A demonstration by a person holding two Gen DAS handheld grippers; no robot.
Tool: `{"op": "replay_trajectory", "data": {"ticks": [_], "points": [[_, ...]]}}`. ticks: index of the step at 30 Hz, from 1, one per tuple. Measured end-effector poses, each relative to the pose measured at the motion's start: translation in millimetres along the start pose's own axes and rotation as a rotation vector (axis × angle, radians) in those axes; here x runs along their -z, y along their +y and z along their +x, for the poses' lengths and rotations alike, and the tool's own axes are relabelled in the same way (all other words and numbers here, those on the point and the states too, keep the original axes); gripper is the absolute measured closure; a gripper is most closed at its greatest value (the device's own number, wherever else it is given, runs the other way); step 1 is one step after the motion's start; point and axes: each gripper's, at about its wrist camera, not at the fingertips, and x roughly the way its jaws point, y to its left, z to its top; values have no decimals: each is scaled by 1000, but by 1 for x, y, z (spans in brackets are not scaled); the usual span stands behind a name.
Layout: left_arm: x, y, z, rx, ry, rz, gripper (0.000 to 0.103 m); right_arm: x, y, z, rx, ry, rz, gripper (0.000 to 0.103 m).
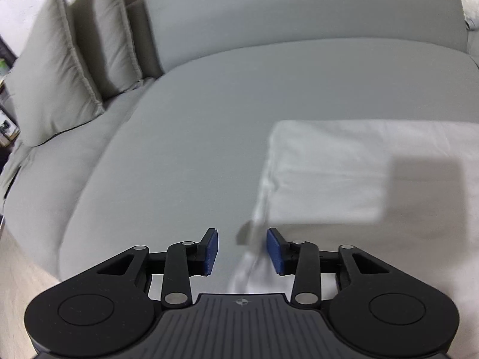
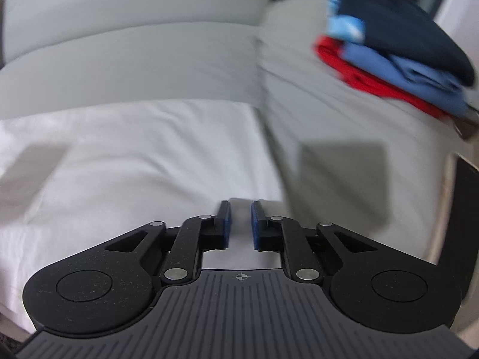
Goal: Fold clothes
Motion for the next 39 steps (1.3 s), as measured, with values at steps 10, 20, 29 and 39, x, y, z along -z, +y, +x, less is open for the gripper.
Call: {"op": "replay_trajectory", "data": {"ticks": [10, 20, 29, 39], "points": [[47, -34, -45, 196, -39, 53, 65, 36, 21, -43, -193, -15, -44, 83], [70, -13, -34, 175, 160, 61, 65, 54, 11, -41, -127, 175, -64, 81], [63, -47, -71, 336, -77, 74, 64, 55, 6, -74, -325, 44, -21, 78], [80, -98, -63, 348, -49, 210, 64, 70, 39, -49, -385, 133, -49, 87]]}}
